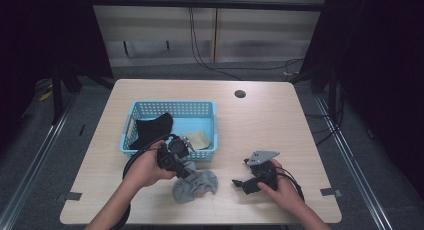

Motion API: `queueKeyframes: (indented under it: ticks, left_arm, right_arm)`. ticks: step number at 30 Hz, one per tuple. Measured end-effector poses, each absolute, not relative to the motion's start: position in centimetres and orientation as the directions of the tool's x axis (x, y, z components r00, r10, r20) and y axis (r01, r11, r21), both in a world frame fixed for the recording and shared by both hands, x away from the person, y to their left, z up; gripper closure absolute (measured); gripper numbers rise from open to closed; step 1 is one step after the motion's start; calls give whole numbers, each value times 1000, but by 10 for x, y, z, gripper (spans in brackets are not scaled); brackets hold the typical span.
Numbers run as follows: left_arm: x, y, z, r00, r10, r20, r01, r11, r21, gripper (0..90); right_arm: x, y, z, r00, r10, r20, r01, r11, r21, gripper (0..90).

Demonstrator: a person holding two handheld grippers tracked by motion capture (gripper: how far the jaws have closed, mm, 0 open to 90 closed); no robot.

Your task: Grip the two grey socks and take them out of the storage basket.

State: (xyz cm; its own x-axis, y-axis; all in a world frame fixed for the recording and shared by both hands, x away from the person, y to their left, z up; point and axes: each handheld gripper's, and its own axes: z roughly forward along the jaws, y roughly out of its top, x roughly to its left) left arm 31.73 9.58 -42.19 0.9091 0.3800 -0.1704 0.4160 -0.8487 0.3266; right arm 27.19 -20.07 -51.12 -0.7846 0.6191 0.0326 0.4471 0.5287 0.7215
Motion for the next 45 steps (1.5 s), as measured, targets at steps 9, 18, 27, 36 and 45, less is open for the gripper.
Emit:
queueKeyframes:
  ticks: [9, 18, 27, 36, 45]
  left_arm:
    - [318, 94, -426, 906, 381, -182, 422, -843, 333, 708]
    - [317, 96, -429, 889, 410, -202, 457, -813, 360, 582]
    - [316, 102, -429, 872, 443, -211, 490, -787, 375, 351]
    - [308, 115, -429, 862, 462, -209, 506, -768, 393, 283]
    - [299, 128, -427, 855, 473, -213, 518, -756, 400, 263]
  right_arm:
    - [272, -201, -511, -785, 619, 33, 447, 529, 722, 116]
    - [272, -201, -511, -784, 619, 33, 447, 528, 722, 116]
    - [272, -201, -511, -785, 619, 33, 447, 528, 722, 117]
    - [272, -201, -511, -785, 619, 33, 447, 528, 722, 117]
    - [272, -201, -511, -785, 619, 33, 447, 528, 722, 117]
